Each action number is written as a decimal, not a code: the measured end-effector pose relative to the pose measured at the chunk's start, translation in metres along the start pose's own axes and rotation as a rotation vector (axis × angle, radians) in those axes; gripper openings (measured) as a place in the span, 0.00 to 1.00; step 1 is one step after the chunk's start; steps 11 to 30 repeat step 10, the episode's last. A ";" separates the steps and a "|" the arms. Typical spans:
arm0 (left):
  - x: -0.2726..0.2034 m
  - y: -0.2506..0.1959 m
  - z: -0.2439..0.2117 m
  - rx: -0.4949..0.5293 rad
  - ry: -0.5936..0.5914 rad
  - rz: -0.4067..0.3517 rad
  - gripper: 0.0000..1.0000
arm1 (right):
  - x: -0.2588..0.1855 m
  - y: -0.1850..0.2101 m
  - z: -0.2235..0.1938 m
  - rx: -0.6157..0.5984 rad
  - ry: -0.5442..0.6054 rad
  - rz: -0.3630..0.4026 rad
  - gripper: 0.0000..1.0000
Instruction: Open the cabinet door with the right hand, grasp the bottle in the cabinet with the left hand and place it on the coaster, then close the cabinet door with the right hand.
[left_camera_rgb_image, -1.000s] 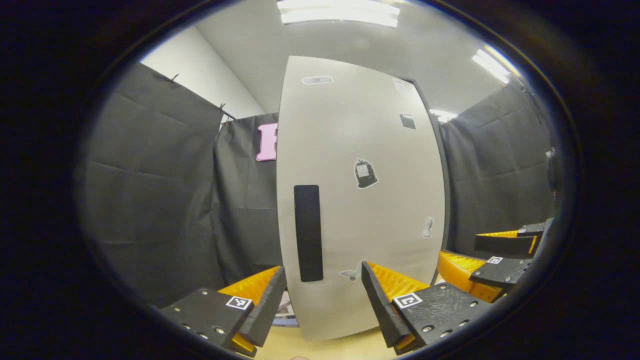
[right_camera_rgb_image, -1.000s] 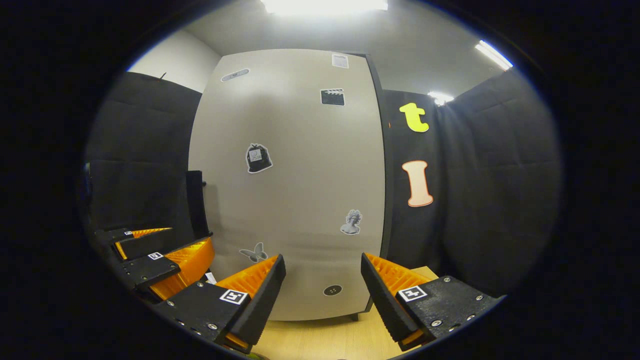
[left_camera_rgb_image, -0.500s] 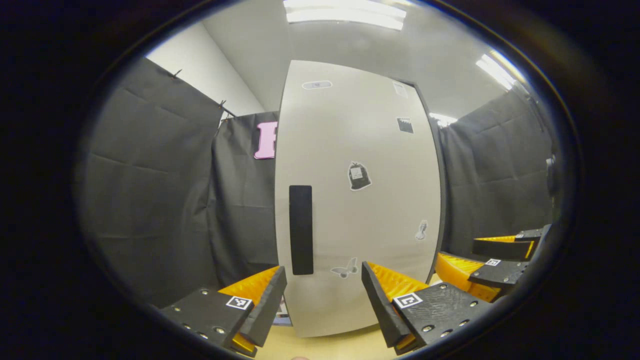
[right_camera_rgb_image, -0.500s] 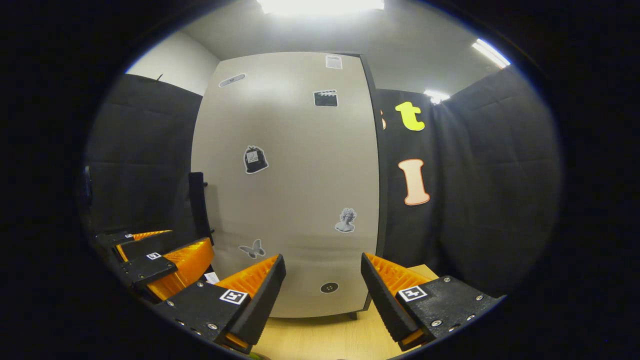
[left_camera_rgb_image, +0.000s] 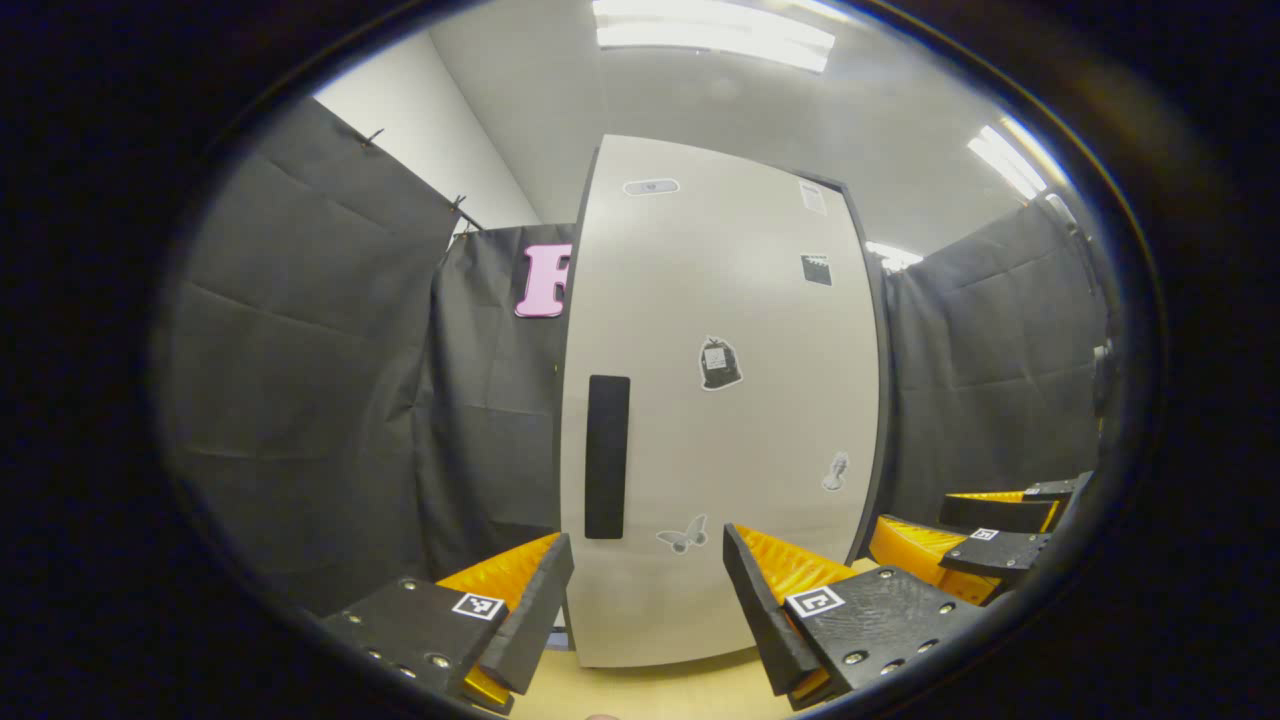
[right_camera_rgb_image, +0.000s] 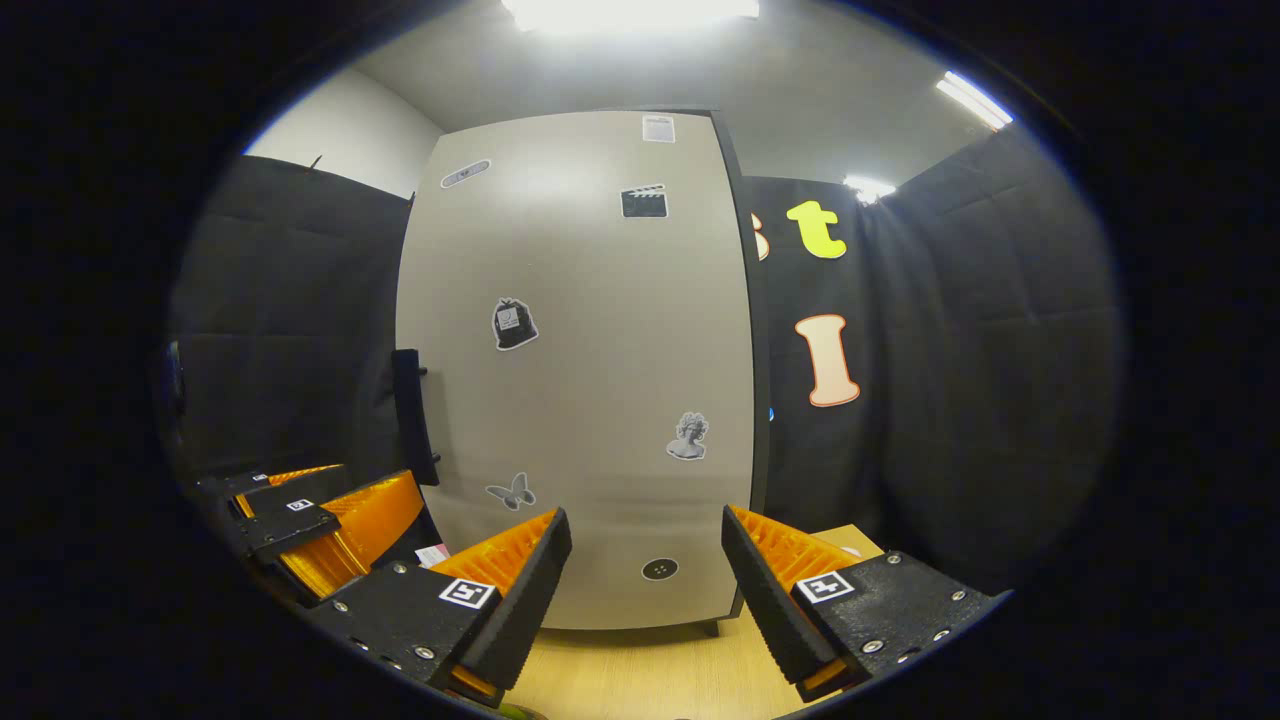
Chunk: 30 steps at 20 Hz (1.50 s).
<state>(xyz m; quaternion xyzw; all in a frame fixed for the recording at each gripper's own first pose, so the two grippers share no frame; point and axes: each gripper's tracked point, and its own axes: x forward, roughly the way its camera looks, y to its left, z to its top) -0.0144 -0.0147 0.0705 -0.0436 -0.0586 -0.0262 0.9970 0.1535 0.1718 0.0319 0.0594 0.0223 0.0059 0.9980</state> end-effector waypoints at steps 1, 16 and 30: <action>-0.002 -0.002 -0.002 -0.001 0.001 -0.008 0.90 | -0.001 -0.001 0.000 0.004 0.001 0.000 0.93; -0.011 -0.004 -0.001 0.004 0.000 -0.015 0.90 | -0.004 -0.006 0.002 0.010 0.001 -0.003 0.89; -0.011 -0.004 -0.001 0.004 0.000 -0.015 0.90 | -0.004 -0.006 0.002 0.010 0.001 -0.003 0.89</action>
